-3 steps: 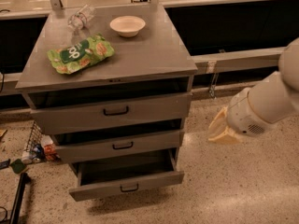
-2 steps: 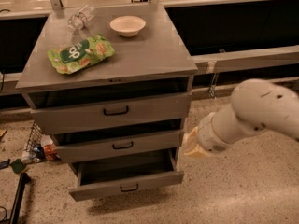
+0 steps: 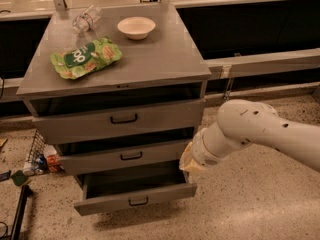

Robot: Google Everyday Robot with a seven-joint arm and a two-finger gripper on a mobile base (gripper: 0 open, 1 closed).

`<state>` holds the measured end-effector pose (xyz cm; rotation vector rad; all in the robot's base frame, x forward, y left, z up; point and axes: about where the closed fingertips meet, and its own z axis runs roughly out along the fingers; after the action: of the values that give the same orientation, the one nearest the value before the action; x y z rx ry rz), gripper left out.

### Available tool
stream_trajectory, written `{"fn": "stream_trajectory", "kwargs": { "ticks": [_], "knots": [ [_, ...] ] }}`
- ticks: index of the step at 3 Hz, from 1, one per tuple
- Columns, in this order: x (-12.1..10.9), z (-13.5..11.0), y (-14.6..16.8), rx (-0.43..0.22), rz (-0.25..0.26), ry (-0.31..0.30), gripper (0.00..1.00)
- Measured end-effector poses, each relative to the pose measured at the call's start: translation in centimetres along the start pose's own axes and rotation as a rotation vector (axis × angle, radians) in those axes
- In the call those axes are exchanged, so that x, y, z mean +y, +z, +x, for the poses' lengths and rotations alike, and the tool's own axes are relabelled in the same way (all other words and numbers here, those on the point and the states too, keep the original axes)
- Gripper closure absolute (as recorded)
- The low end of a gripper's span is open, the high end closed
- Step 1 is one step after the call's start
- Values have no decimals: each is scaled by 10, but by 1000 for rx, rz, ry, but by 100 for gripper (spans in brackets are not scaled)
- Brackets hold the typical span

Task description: Close bottom drawer

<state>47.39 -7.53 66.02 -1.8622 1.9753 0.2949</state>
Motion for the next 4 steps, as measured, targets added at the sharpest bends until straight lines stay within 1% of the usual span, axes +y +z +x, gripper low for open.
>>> {"fn": "stream_trajectory", "kwargs": {
  "ticks": [1,2,3,4],
  "knots": [
    [32,23,46,-48,-56,85,100],
    [-4,52,136,-163,26,105,100],
    [-41,64,192,-240,93,75,100],
    [-34,90,276,-225,-17,54,100]
  ]
}}
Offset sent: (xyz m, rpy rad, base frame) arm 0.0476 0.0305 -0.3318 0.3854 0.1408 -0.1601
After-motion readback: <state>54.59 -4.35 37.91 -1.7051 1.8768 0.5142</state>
